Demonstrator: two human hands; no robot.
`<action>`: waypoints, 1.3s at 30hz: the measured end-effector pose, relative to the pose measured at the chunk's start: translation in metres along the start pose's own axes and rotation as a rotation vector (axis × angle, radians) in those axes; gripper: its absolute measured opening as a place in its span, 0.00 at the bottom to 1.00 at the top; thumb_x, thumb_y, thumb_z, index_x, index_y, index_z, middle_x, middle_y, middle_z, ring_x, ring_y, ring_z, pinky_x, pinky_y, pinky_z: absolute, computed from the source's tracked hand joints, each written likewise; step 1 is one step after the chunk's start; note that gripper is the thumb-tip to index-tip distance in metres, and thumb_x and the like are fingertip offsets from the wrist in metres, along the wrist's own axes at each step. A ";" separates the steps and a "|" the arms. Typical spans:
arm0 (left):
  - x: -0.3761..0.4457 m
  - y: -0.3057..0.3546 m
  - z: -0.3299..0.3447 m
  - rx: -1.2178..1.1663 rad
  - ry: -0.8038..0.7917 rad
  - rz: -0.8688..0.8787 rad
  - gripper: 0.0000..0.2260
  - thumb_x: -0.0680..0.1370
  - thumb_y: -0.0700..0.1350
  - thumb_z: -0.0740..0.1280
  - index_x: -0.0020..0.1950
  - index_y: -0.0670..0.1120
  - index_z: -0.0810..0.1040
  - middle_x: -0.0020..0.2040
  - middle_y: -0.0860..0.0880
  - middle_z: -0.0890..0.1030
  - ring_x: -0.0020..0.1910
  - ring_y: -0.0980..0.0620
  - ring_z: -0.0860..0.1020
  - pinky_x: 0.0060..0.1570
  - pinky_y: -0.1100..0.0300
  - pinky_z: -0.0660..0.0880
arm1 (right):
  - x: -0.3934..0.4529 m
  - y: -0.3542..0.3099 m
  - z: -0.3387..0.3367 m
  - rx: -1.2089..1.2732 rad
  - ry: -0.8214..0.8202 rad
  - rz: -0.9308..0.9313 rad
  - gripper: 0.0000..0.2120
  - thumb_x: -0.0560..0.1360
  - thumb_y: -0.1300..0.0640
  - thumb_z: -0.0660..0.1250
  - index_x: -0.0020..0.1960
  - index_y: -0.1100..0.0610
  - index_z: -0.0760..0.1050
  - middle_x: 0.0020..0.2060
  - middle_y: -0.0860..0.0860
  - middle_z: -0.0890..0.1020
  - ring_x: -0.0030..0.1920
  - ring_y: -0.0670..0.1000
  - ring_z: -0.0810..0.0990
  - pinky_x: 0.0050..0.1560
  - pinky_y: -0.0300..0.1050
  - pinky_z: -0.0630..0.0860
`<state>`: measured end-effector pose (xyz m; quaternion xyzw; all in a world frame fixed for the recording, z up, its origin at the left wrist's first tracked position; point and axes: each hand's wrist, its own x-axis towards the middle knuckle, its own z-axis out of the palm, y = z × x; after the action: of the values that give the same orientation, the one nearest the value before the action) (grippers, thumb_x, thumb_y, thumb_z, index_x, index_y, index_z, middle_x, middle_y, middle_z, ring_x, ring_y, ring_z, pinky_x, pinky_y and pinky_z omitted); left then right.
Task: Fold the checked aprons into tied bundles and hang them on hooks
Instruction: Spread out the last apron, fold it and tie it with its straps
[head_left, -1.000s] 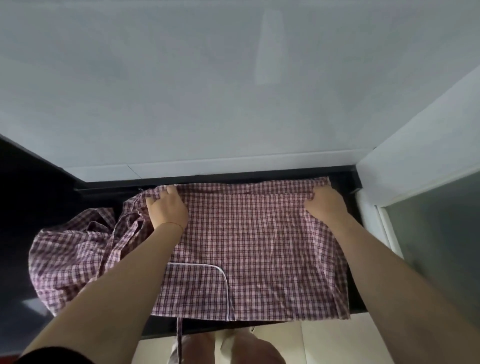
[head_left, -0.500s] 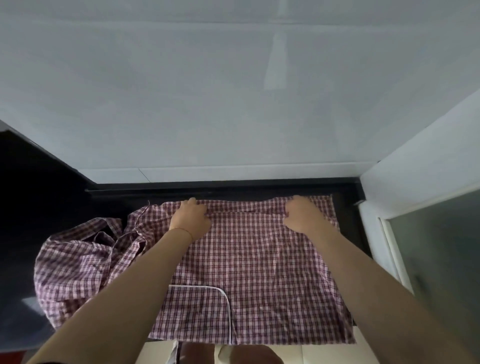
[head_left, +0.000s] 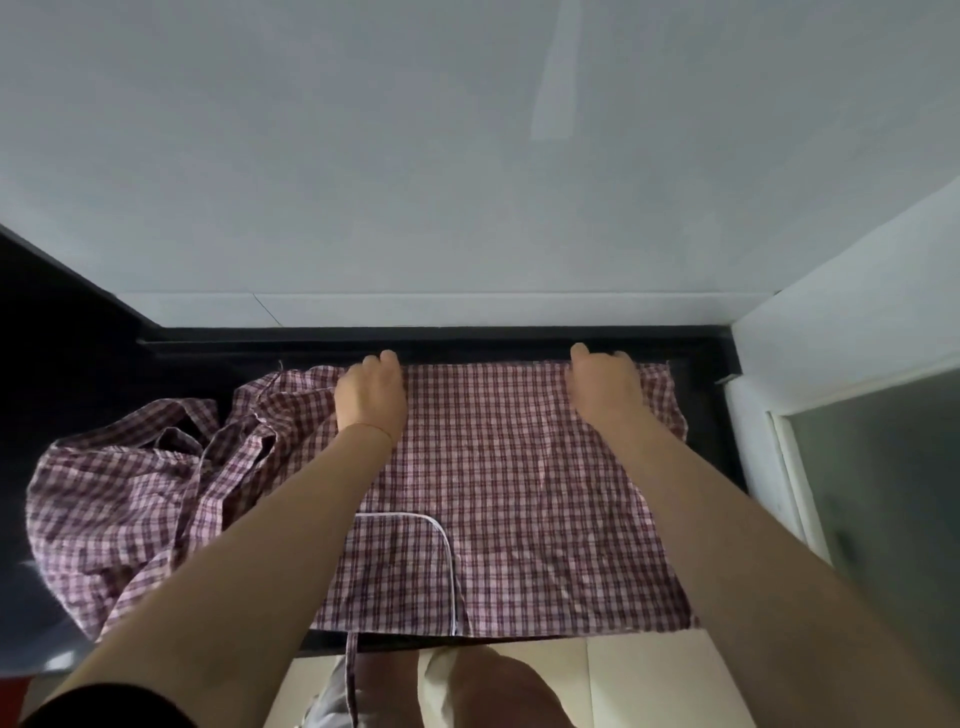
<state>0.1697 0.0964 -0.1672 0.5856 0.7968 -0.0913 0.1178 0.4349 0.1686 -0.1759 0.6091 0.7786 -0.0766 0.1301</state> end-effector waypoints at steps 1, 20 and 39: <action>-0.001 0.001 0.000 0.014 0.019 -0.004 0.06 0.79 0.37 0.62 0.56 0.43 0.70 0.51 0.45 0.78 0.45 0.48 0.74 0.44 0.55 0.72 | 0.000 0.000 0.001 -0.004 0.013 0.007 0.08 0.82 0.58 0.61 0.58 0.61 0.73 0.35 0.50 0.77 0.32 0.51 0.70 0.67 0.56 0.70; -0.026 0.050 -0.007 0.001 -0.291 0.200 0.44 0.71 0.57 0.76 0.79 0.57 0.52 0.77 0.43 0.57 0.73 0.38 0.61 0.64 0.43 0.74 | -0.022 0.086 -0.013 0.636 0.130 0.553 0.13 0.84 0.54 0.59 0.52 0.63 0.75 0.47 0.58 0.80 0.49 0.60 0.80 0.48 0.52 0.76; 0.007 0.059 -0.015 -0.097 -0.064 0.132 0.05 0.80 0.42 0.60 0.53 0.43 0.74 0.54 0.44 0.74 0.56 0.44 0.73 0.55 0.51 0.73 | -0.026 0.051 0.000 0.846 0.018 0.591 0.12 0.83 0.61 0.56 0.65 0.63 0.69 0.51 0.56 0.77 0.42 0.51 0.77 0.35 0.41 0.69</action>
<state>0.2227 0.1247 -0.1558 0.6270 0.7559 -0.0634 0.1771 0.4895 0.1573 -0.1662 0.8030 0.4751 -0.3398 -0.1182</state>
